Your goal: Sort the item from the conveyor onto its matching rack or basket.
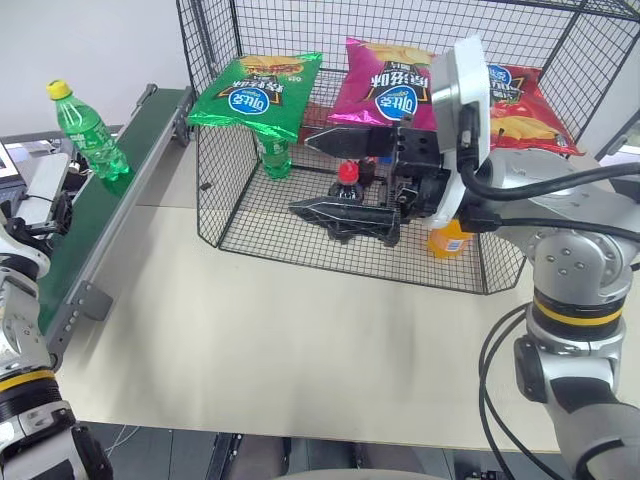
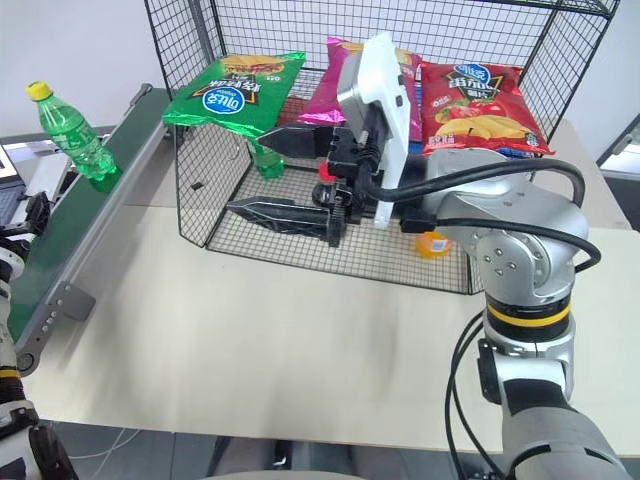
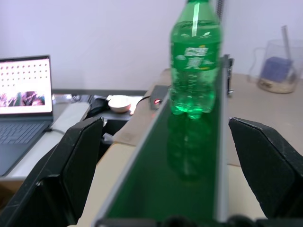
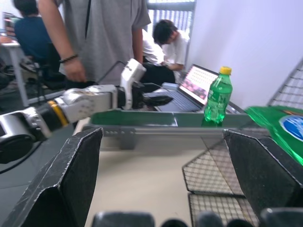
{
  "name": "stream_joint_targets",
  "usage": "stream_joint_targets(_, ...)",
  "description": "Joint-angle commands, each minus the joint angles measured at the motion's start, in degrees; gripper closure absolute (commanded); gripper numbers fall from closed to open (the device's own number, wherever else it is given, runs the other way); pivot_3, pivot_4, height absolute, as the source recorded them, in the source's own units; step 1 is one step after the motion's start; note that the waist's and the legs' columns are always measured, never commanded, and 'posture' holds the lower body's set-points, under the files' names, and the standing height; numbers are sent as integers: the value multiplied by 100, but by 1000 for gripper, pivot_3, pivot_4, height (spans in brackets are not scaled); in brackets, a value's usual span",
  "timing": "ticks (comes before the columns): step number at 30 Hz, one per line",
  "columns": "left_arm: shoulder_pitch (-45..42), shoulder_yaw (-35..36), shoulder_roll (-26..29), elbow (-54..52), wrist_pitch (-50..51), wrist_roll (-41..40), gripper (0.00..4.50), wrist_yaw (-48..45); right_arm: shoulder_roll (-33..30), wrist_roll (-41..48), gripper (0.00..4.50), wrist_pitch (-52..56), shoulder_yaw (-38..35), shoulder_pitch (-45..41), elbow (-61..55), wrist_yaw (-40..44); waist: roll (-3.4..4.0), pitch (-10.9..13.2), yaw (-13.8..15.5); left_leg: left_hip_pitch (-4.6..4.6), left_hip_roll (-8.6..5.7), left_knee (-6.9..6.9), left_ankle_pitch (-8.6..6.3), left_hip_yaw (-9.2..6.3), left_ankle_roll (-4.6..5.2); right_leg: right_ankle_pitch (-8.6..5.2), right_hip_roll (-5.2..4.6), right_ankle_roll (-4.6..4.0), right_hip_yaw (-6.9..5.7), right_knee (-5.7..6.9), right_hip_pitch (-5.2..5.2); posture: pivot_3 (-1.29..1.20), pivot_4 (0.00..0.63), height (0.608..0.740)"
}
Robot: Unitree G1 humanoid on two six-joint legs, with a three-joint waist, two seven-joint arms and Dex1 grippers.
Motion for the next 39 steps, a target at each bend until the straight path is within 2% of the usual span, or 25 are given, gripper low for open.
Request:
stream_joint_targets(1,-265,26,247,252,-205,-65,0,-235,69,20,41,-163,-22,-221,-21,20,0,0,-1,0,0,0,0,1,0,0,-3,0,-2,9,-5,0,150,740)
stream_joint_targets(10,-740,-193,548,1213,-530,61,0,-667,146,1,41,-101,-14,-304,-48,-143,0,0,-14,1,9,-3,0,3,0,0,-2,0,-7,18,-16,0,150,740)
stream_joint_targets(21,-1119,-225,661,2028,-949,92,0,-753,190,70,41,-55,-45,-261,-199,-382,-1,0,-15,-1,11,-5,0,4,0,0,-2,0,-11,21,-21,0,150,740)
stream_joint_targets(26,-1022,-148,629,2072,-982,0,1449,-799,182,95,0,-34,-46,-244,-241,-452,-1,0,-17,1,14,-5,0,5,0,0,-2,-1,-12,22,-21,0,150,740)
stream_joint_targets(29,-795,-107,597,1786,-925,-62,1453,-836,164,88,0,-26,-44,-221,-264,-495,0,0,-19,1,18,-5,0,4,0,0,-1,-1,-14,23,-21,0,150,740)
stream_joint_targets(32,-453,-113,564,1037,-642,-258,1453,-1010,101,58,0,-12,-61,-112,-350,-569,0,0,-16,2,22,-8,0,4,0,0,-1,-1,-13,23,-22,0,150,740)
stream_joint_targets(36,465,-299,608,-877,592,-1057,1453,-1769,-260,51,0,8,-198,383,-669,-554,-7,-1,20,-4,24,-12,0,-4,-1,1,-23,-1,-13,19,-18,0,150,740)
stream_joint_targets(39,1131,-500,904,-1965,1496,-1638,1453,-2522,-719,23,0,-93,-411,1048,-860,-341,-8,-1,57,-6,12,-15,0,1,-1,0,-71,-2,-35,11,-13,0,150,740)
